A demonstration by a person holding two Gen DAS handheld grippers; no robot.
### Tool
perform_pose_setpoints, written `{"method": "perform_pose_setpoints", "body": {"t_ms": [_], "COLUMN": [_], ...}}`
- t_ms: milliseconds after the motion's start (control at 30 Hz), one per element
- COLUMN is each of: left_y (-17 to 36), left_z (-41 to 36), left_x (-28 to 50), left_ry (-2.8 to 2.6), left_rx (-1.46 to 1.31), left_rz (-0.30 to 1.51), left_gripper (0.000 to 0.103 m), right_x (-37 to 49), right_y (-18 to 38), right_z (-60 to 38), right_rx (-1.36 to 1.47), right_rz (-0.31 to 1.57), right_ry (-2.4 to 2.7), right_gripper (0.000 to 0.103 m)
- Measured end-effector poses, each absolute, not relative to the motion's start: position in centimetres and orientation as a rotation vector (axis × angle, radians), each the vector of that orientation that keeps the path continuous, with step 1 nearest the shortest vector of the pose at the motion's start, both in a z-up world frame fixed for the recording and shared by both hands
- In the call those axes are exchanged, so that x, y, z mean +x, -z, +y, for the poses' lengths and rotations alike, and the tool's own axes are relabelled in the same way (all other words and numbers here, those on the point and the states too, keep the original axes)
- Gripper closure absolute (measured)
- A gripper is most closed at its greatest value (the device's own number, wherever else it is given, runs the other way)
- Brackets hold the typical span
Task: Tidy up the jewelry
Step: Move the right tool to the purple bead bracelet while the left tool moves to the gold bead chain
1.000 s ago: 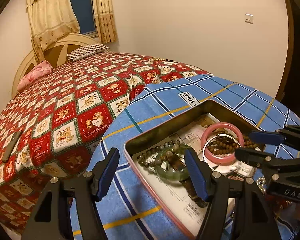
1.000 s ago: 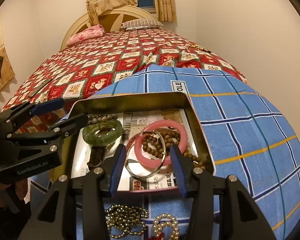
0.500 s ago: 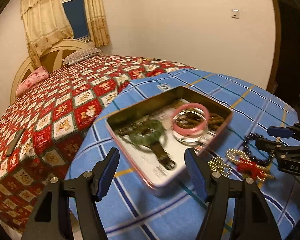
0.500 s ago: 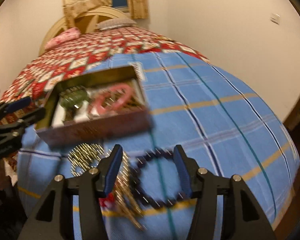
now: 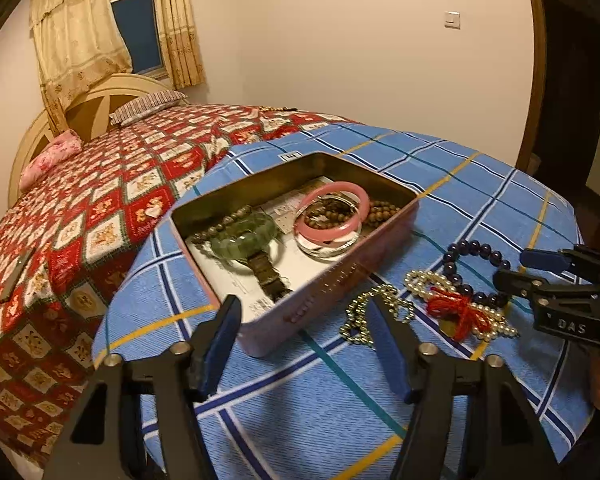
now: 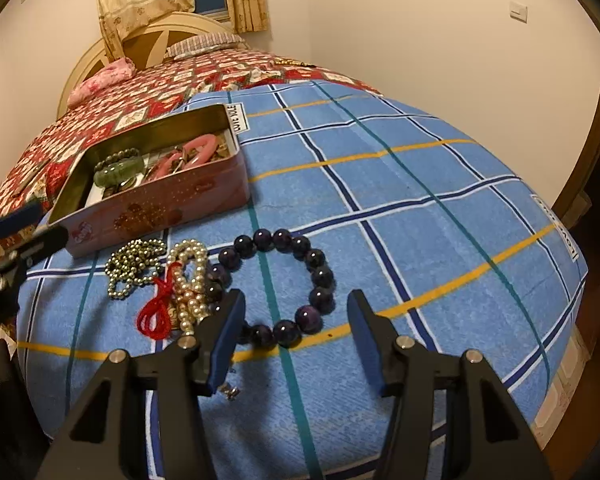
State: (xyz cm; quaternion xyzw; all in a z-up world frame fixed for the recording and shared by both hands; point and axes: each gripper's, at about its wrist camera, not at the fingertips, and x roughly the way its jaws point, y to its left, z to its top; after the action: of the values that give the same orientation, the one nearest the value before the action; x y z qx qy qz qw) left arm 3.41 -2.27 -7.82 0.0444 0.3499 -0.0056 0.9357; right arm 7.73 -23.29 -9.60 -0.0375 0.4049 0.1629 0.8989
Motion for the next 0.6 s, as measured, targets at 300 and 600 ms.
{"method": "perform_pose_setpoints", "body": {"t_ms": [300,600], "left_y": [8.6,9.2], "left_z": [-3.7,-4.4], "left_x": [3.5,4.1], "left_ry": [0.064,0.085], "left_rx": [0.109,0.106], "left_rz": [0.739,0.766], "left_gripper": [0.054,0.067], "right_x": [8.5,8.8], "right_y": [10.3,10.7], "right_z": [-23.2,-22.9], "right_rx": [-0.080,-0.104], "right_rz": [0.873,0.901], "right_ry": [-0.298,-0.285], "right_gripper": [0.047,0.052]}}
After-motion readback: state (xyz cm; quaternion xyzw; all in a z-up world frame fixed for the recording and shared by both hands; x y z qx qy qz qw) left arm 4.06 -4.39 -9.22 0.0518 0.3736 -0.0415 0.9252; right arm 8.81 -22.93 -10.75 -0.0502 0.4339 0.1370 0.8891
